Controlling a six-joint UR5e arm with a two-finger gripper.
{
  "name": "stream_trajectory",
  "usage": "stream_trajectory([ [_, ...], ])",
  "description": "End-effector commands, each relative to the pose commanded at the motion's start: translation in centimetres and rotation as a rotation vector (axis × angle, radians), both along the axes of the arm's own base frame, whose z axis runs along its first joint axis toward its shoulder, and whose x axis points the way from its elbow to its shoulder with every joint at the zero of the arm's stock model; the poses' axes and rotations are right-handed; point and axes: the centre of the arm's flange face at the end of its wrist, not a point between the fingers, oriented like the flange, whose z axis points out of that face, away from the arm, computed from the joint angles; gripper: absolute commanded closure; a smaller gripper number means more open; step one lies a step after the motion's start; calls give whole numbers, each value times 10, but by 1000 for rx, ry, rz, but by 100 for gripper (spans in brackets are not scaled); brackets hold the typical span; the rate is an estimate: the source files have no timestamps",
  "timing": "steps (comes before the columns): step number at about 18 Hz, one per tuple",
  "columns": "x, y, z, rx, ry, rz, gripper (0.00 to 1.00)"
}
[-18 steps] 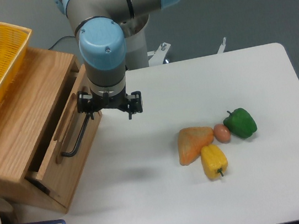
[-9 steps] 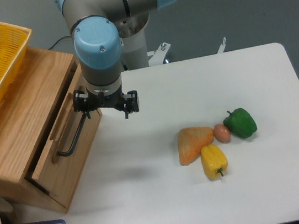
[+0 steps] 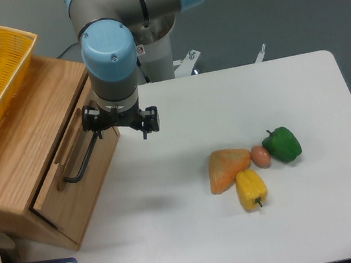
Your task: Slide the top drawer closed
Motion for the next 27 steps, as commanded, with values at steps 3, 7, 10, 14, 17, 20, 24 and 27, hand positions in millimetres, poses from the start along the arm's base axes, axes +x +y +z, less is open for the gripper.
stream_trajectory([
  [3,1,-1,0,-1,-1,0,0],
  [7,-4,-3,2,3,2,8,0],
  [10,-10,-6,2,0,7,10,0],
  [14,-39,-22,2,-3,7,41,0],
  [17,-60,-35,3,11,10,-13,0],
  [20,-70,-46,11,24,32,-75,0],
  [24,-102,-69,13,48,50,-239,0],
  [27,-122,-93,10,8,75,-323,0],
])
